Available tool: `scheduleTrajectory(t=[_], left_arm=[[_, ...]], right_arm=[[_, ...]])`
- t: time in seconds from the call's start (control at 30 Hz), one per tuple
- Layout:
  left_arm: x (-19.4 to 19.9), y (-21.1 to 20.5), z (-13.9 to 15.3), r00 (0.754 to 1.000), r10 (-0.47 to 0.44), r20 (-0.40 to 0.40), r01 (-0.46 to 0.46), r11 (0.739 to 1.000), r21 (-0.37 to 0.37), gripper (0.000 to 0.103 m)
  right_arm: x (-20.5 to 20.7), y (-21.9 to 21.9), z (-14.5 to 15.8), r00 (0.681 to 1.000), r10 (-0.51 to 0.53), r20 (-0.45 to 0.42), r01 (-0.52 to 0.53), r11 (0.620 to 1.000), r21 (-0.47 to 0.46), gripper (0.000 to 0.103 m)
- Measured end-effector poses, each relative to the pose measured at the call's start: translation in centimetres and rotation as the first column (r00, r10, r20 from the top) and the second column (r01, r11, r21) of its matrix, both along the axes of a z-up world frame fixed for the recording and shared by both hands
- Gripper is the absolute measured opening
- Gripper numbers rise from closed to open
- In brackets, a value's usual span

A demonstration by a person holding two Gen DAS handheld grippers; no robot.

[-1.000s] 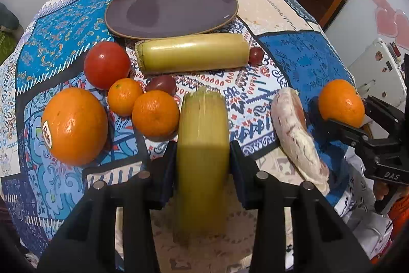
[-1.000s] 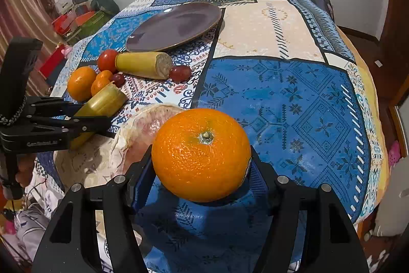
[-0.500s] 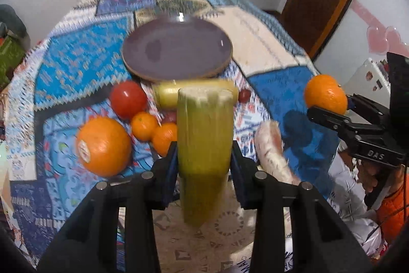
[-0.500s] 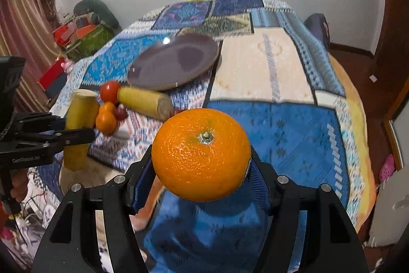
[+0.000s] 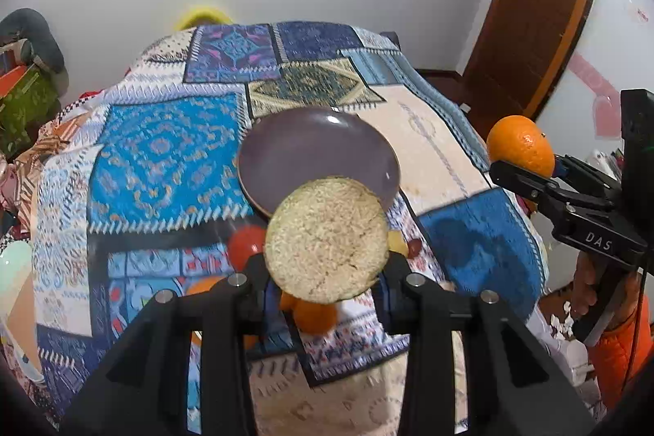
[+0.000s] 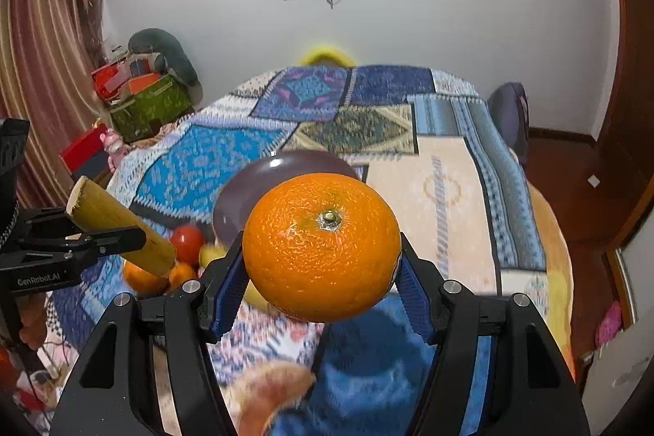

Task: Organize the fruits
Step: 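Lift the yellow cylinder with the left tool while the right tool carries the orange over the plate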

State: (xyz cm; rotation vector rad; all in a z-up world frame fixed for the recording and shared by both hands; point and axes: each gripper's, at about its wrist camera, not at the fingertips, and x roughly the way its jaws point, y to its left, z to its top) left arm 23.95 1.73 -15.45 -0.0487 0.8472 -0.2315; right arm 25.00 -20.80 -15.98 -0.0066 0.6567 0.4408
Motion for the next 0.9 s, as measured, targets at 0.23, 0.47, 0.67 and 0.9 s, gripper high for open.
scheduleTrajectory(t=[0.23,0.47,0.67,0.9], left_arm=[[2.9,0.8,0.5,1.000,0.007,0.018,-0.007,1.000,0.004,0.037],[6.1,1.3,-0.6,1.000,0.001,0.003,-0.001,1.000,0.018,0.037],[8.8,2.0,-2.6,0.999,0.007,-0.031,-0.006,1.000,0.021,0.037],[11.4,1.8,-4.7,0.996,-0.023,-0.090,0.025,1.000,0.017,0.037]], right_arm=[[2.7,2.2,1.0,0.999,0.015,0.044,-0.015,1.000,-0.015,0.063],[5.9,4.3,0.6,0.998,0.035,0.057,-0.033,0.999,-0.033,0.063],[8.5,6.1,-1.3,0.998,0.057,0.033,-0.055,0.997,-0.057,0.063],[12.0,7.1,-4.3,0.998,0.053,-0.038,-0.057,0.994,-0.095,0.063]])
